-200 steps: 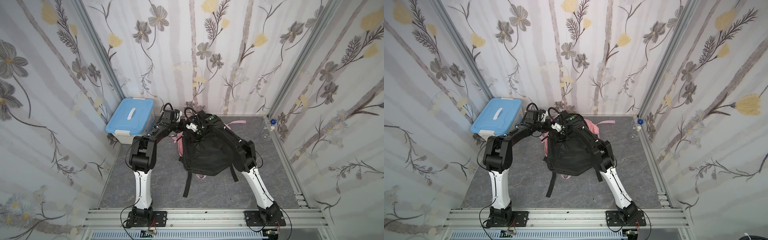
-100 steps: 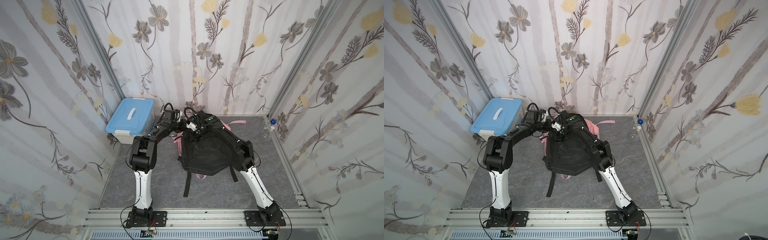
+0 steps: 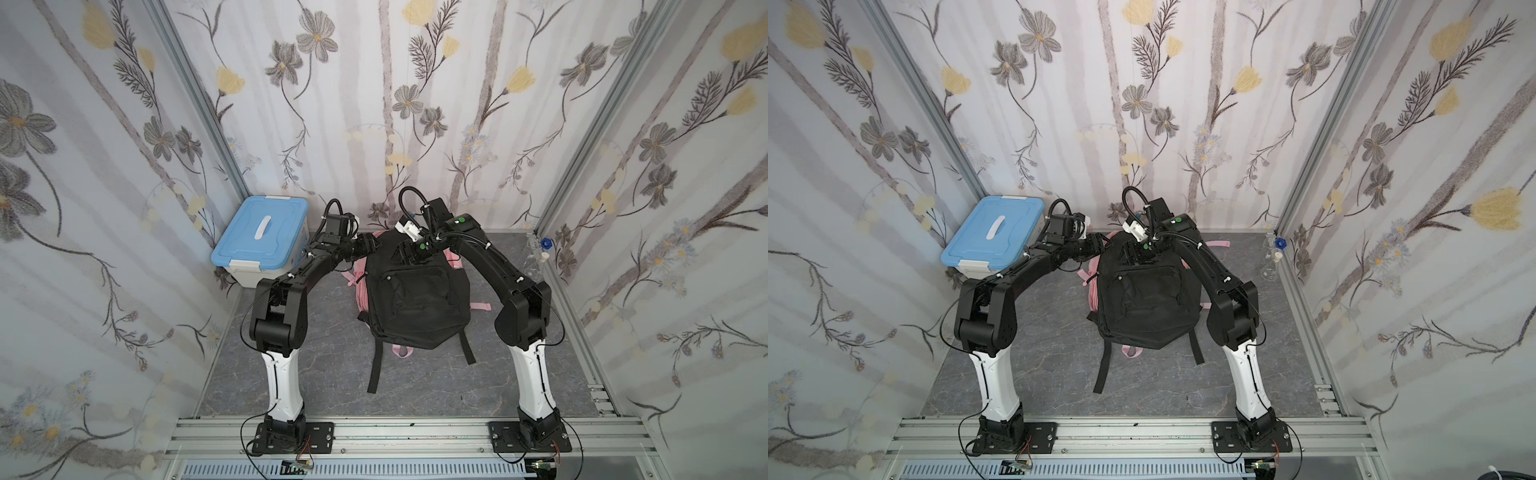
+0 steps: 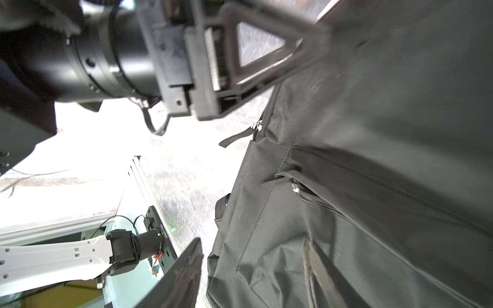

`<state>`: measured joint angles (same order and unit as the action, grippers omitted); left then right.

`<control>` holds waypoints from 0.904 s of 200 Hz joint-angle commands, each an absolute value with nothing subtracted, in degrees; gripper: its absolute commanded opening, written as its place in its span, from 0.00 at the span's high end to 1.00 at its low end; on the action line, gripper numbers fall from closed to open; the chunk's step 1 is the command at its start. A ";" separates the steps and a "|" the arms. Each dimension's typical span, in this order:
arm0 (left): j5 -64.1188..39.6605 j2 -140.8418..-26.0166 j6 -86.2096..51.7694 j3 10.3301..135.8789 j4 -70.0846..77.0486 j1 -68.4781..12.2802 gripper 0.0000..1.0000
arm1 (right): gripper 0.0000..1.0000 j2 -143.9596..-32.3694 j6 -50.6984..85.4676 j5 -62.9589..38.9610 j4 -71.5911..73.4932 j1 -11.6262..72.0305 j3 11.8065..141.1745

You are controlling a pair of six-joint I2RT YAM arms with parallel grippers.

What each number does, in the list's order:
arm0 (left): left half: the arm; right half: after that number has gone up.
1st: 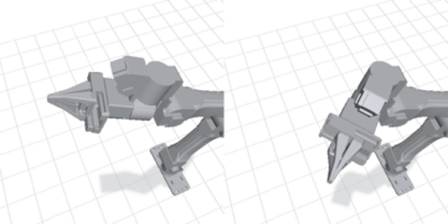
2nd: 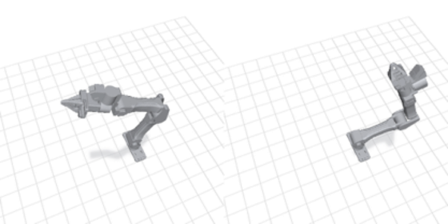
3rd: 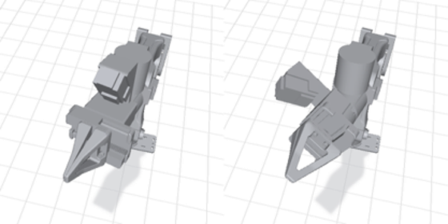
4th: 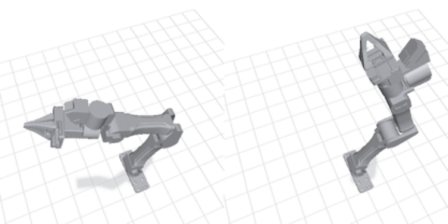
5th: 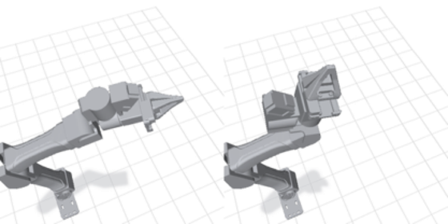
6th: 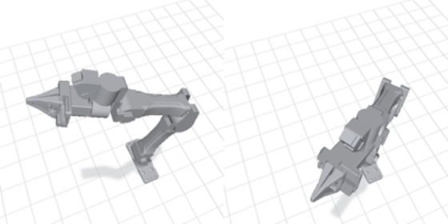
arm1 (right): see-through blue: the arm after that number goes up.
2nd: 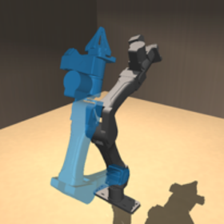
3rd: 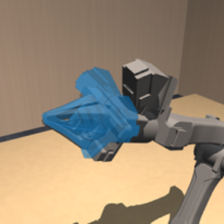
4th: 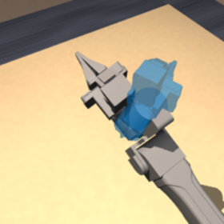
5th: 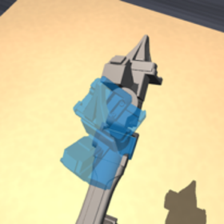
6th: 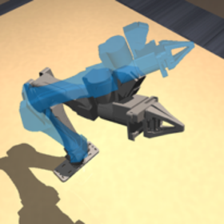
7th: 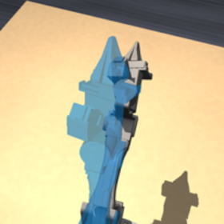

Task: Zip up the backpack
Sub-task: Zip the zipper on the backpack, then adjust the backpack on the backpack.

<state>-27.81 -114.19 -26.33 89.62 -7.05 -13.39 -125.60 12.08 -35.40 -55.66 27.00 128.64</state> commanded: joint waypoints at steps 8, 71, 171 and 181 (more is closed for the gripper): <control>-20.94 -106.89 -25.12 82.37 -9.27 -13.43 0.28 | 0.40 -123.71 12.13 -24.05 -55.35 24.78 126.61; -21.14 -89.52 -32.40 57.22 0.27 -14.50 0.27 | 0.42 -124.34 13.58 -13.75 -50.81 21.49 120.11; -35.94 -95.96 -43.36 49.13 24.30 -15.00 0.30 | 0.41 -121.79 13.98 -18.50 -48.14 17.99 113.00; -36.85 -96.77 -44.00 48.91 25.66 -15.03 0.30 | 0.40 -120.06 13.93 -17.69 -47.91 17.33 111.18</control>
